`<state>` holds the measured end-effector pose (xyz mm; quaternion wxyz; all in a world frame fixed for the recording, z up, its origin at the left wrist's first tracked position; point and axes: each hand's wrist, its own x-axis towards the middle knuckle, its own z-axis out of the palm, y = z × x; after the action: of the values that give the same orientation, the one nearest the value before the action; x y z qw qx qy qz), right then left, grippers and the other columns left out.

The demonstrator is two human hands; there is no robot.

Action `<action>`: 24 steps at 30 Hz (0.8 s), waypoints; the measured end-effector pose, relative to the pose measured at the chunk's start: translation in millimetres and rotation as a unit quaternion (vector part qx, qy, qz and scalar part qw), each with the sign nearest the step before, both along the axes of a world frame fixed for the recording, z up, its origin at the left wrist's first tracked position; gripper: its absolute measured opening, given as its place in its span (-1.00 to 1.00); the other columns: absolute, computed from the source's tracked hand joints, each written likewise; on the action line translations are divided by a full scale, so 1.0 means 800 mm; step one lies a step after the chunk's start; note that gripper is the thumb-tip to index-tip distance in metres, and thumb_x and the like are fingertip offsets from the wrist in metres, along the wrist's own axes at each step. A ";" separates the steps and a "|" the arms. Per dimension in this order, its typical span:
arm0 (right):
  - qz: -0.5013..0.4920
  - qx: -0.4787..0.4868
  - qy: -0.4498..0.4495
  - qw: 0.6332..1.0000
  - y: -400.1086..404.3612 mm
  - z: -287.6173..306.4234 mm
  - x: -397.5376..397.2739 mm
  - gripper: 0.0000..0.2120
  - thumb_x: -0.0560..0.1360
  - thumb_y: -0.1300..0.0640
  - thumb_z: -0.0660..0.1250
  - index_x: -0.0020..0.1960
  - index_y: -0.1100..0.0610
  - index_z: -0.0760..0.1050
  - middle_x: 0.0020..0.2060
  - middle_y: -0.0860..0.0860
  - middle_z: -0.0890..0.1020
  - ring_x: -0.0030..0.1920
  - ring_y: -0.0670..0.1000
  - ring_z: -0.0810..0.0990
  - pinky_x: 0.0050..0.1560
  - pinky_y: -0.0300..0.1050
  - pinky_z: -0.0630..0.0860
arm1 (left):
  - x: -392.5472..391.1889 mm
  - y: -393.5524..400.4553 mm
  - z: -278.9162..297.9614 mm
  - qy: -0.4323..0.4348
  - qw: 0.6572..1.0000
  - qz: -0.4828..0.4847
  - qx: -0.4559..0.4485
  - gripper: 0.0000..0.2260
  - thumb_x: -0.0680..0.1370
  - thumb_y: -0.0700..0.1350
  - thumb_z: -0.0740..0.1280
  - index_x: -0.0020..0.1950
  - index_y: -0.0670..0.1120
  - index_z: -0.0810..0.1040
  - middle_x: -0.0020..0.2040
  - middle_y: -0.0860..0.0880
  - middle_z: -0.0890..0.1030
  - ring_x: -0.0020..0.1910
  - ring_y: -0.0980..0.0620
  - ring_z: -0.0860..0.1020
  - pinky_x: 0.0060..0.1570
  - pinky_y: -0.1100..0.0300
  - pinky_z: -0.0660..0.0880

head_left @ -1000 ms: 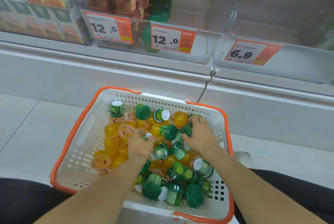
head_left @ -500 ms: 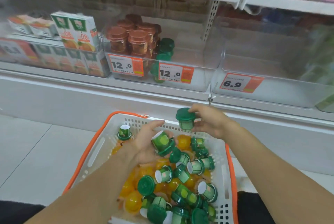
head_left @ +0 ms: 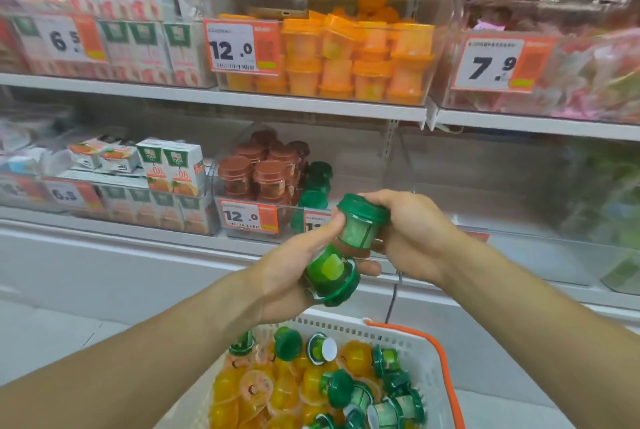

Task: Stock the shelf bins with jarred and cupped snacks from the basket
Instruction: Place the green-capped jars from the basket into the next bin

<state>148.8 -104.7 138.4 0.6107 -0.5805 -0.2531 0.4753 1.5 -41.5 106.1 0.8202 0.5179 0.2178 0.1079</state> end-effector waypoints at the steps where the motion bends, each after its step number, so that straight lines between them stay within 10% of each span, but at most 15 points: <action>1: 0.016 0.008 0.020 1.000 0.002 0.000 -0.001 -0.72 0.63 0.17 0.17 0.14 0.31 0.58 0.04 0.25 0.69 -0.14 0.13 0.66 -0.10 0.04 0.63 | 0.000 -0.001 0.001 -0.011 1.000 0.001 -0.011 -0.51 0.61 0.21 0.15 0.31 -0.10 0.57 0.11 -0.27 0.65 -0.29 0.04 0.61 -0.30 0.20 0.48; 8: 0.091 0.023 -0.046 0.995 0.021 0.004 0.016 -0.71 0.66 0.00 0.18 0.14 0.18 0.54 0.14 0.21 0.66 -0.06 0.10 0.64 -0.16 0.04 0.52 | 0.010 0.006 -0.008 -0.018 0.987 0.135 0.091 -0.60 0.47 0.13 0.43 0.21 -0.07 0.63 0.02 -0.15 0.70 -0.03 0.06 0.64 0.03 0.16 0.46; 16: 0.164 -0.098 -0.290 0.938 0.030 0.010 0.028 -0.52 0.51 -0.25 0.31 0.11 0.16 0.62 -0.04 0.04 0.72 -0.08 0.03 0.72 0.01 -0.09 0.66 | 0.008 0.019 -0.041 0.057 0.855 0.251 0.450 -0.62 0.39 0.05 0.57 0.08 0.19 0.46 -0.10 0.27 0.62 -0.04 0.26 0.59 -0.07 0.39 0.46; 24: 0.249 -0.087 -0.170 0.949 0.039 0.008 0.055 -0.60 0.57 -0.09 0.32 0.22 0.19 0.59 0.02 0.08 0.66 -0.08 0.06 0.60 -0.03 -0.05 0.54 | 0.016 0.025 -0.039 0.060 0.837 0.282 0.465 -0.55 0.40 0.10 0.55 0.13 0.18 0.37 -0.11 0.15 0.63 -0.06 0.22 0.58 -0.10 0.30 0.48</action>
<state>192.8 -73.5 145.0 0.3674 -0.6222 -0.4474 0.5270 14.0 -21.3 74.9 0.4026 0.7597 0.3274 0.3918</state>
